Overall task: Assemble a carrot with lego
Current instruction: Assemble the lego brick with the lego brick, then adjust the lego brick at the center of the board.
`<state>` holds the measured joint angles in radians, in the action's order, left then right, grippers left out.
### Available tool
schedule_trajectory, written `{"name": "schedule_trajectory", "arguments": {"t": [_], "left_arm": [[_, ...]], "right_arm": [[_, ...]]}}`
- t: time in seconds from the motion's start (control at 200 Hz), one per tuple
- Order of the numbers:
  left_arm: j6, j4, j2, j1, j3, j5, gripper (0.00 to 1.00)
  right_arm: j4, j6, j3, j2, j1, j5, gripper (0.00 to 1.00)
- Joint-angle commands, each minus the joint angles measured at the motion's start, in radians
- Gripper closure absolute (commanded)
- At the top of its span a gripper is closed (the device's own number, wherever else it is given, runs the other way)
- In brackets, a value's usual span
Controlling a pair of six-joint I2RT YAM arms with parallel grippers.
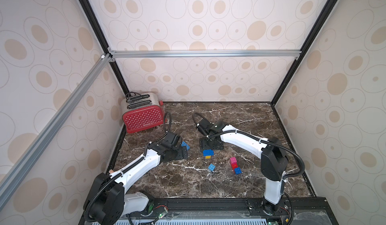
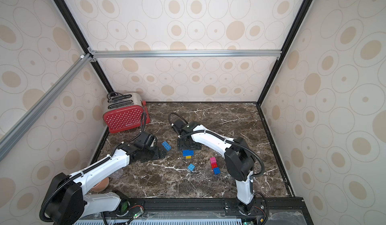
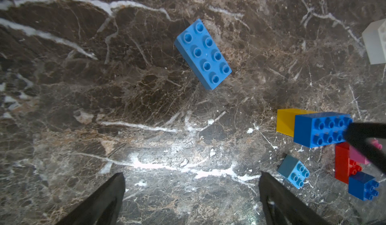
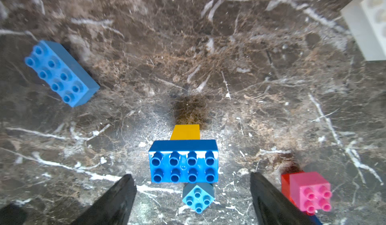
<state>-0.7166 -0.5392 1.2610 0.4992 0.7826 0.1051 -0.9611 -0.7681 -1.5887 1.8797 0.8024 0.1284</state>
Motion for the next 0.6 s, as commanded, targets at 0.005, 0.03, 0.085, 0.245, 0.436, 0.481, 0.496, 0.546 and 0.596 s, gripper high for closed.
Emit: {"name": "schedule_trajectory", "arguments": {"t": [0.005,0.03,0.085,0.245,0.436,0.481,0.496,0.546,0.596], "left_arm": [[0.015,-0.019,0.016,-0.01,0.048,-0.022,0.01],[0.017,-0.019,0.019,-0.008,0.052,-0.022,0.01],[0.018,-0.019,0.025,-0.009,0.057,-0.021,0.01],[0.025,-0.018,0.045,-0.01,0.069,-0.024,0.01],[0.023,-0.018,0.061,-0.009,0.073,-0.027,0.01],[0.021,-0.017,0.061,-0.009,0.073,-0.03,0.01],[0.021,-0.018,0.061,-0.01,0.072,-0.03,0.01],[0.018,-0.016,0.063,-0.01,0.072,-0.031,0.01],[0.015,-0.016,0.064,-0.01,0.072,-0.031,0.01]], "right_arm": [[-0.026,0.025,0.034,-0.053,-0.079,0.024,0.1],[-0.021,0.036,0.041,-0.056,-0.1,0.023,0.09],[0.002,0.064,0.059,-0.056,-0.155,0.011,0.08],[0.093,0.186,0.044,0.011,-0.311,-0.01,0.06],[0.12,0.348,-0.118,0.187,-0.427,-0.045,0.02],[0.128,0.369,-0.146,0.22,-0.444,-0.064,0.01],[0.128,0.375,-0.155,0.231,-0.451,-0.069,0.0],[0.125,0.385,-0.182,0.265,-0.469,-0.094,0.0],[0.13,0.395,-0.197,0.289,-0.482,-0.111,0.0]]}}
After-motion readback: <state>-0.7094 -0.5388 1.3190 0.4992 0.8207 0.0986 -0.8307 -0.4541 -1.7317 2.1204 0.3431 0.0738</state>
